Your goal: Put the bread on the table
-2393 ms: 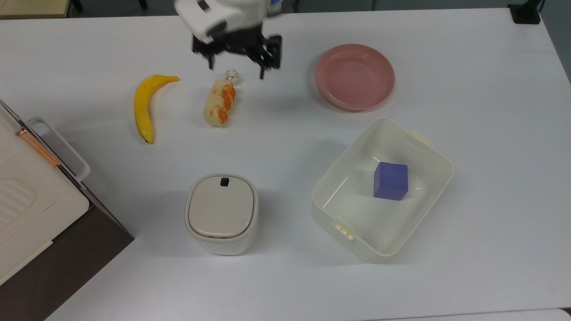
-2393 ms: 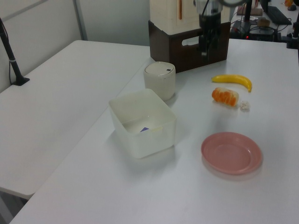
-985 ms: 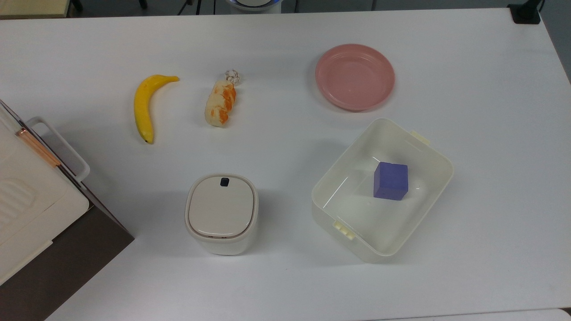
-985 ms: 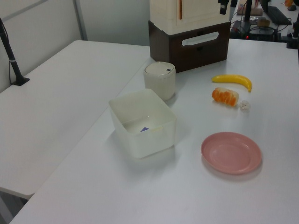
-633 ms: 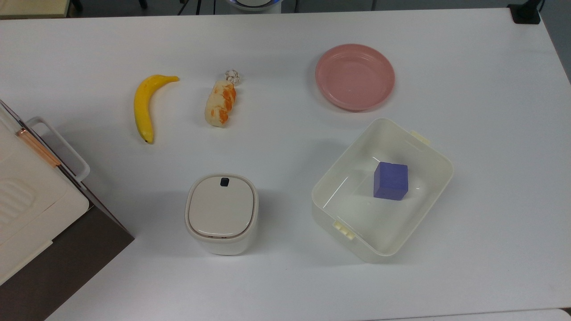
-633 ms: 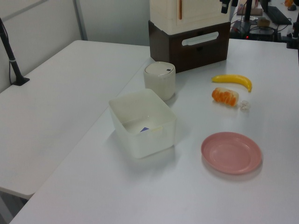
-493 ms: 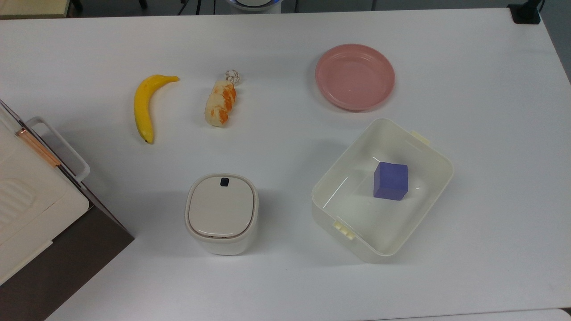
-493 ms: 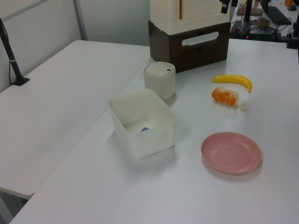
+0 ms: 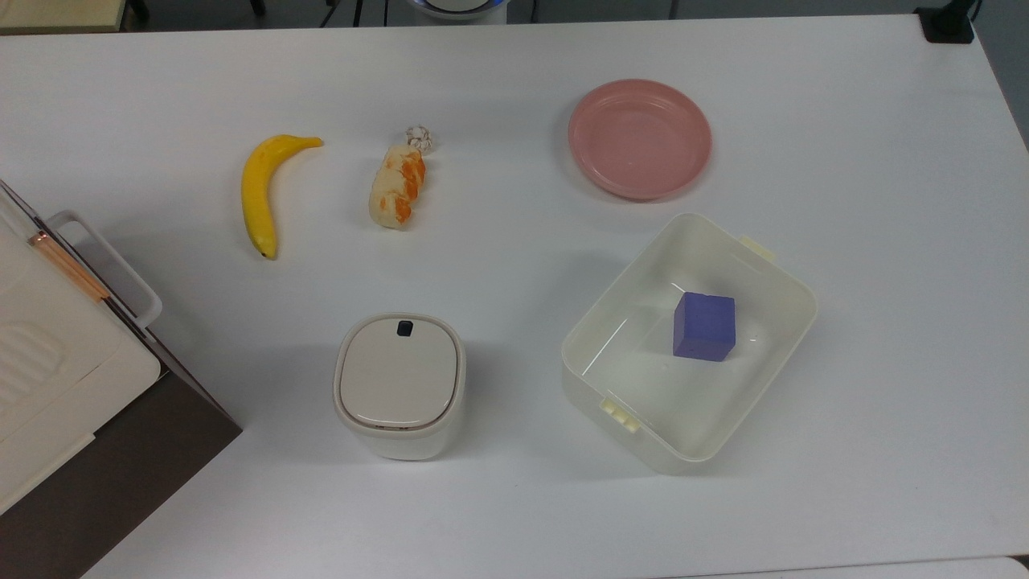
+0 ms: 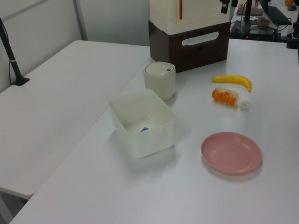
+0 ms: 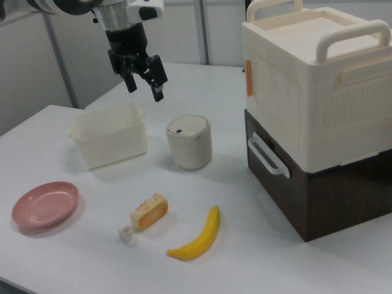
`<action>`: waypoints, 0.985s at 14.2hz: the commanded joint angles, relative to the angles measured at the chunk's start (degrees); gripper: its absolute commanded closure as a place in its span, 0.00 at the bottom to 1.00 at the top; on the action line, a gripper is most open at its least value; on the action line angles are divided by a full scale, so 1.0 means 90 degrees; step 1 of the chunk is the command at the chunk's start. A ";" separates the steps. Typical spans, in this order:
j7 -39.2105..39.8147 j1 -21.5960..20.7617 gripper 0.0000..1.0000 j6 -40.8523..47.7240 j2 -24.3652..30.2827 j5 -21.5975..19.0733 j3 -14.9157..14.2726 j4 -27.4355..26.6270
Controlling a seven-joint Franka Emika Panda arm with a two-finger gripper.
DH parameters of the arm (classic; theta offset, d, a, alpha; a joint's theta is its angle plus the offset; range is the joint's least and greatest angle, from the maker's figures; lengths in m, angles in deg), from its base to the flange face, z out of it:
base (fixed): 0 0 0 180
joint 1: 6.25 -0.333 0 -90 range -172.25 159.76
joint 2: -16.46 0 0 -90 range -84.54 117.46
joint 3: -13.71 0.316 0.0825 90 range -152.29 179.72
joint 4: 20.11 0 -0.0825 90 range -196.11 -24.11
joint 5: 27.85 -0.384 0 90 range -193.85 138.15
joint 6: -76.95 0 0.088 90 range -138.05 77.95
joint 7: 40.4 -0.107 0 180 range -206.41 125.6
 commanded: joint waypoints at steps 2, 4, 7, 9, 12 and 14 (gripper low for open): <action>0.0140 0.0054 0.00 0.0159 0.0025 -0.0133 0.0092 0.0031; 0.0285 0.0025 0.00 0.0188 0.0025 -0.0133 0.0101 0.0012; 0.1085 0.0005 0.00 0.0841 0.0035 -0.0250 0.0237 0.0051; 0.1077 0.0015 0.00 0.0872 0.0035 -0.0299 0.0520 0.0051; 0.0651 0.0015 0.00 0.0746 0.0025 -0.0396 0.0599 0.0021; 0.0249 0.0015 0.00 0.0589 0.0015 -0.0445 0.0648 0.0021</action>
